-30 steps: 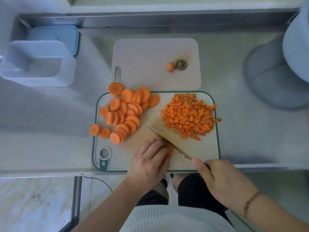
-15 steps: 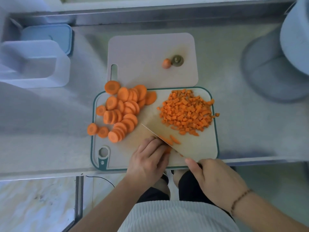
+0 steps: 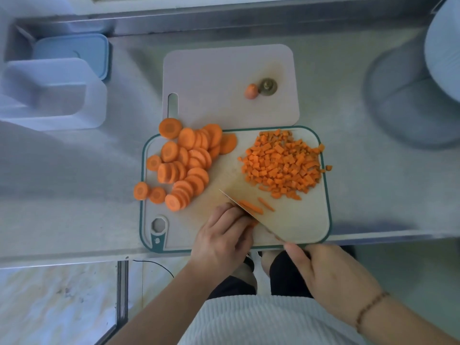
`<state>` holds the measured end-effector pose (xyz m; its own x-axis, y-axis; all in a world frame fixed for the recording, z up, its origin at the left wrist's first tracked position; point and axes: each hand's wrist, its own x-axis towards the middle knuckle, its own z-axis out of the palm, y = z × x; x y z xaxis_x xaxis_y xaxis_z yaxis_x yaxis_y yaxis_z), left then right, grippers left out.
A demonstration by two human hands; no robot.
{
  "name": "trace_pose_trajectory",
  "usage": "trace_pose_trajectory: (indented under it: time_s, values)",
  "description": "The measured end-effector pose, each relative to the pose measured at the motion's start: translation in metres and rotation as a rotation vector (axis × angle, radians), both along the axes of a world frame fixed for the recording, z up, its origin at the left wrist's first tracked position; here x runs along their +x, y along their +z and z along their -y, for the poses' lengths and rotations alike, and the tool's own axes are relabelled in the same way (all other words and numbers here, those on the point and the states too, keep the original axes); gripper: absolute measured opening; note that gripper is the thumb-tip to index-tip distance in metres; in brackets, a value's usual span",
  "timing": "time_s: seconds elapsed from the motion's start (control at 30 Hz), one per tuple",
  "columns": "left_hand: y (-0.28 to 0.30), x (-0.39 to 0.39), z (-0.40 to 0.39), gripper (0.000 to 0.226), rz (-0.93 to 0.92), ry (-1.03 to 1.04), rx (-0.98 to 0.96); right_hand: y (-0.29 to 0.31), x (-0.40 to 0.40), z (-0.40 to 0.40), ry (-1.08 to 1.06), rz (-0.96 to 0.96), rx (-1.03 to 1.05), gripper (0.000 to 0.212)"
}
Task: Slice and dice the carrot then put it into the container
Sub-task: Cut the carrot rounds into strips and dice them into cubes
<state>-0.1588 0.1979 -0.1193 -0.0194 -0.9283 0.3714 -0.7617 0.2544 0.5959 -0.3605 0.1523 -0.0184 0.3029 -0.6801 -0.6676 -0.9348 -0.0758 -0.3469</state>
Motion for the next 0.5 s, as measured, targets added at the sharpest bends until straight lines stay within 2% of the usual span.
trace_pose_trajectory:
  time_s: [0.2,0.37,0.5]
  values:
    - [0.0,0.006,-0.004,0.006,0.088,-0.013,-0.03,0.01,-0.01,0.002,-0.057,0.108,0.004,0.069]
    - [-0.002,0.008,-0.004,0.005,0.055,0.014,-0.062,0.012,-0.028,-0.012,-0.027,0.024,0.063,0.081]
    - [-0.003,0.006,-0.004,0.008,0.026,0.004,-0.069,0.012,-0.007,-0.011,0.01,-0.078,0.085,0.078]
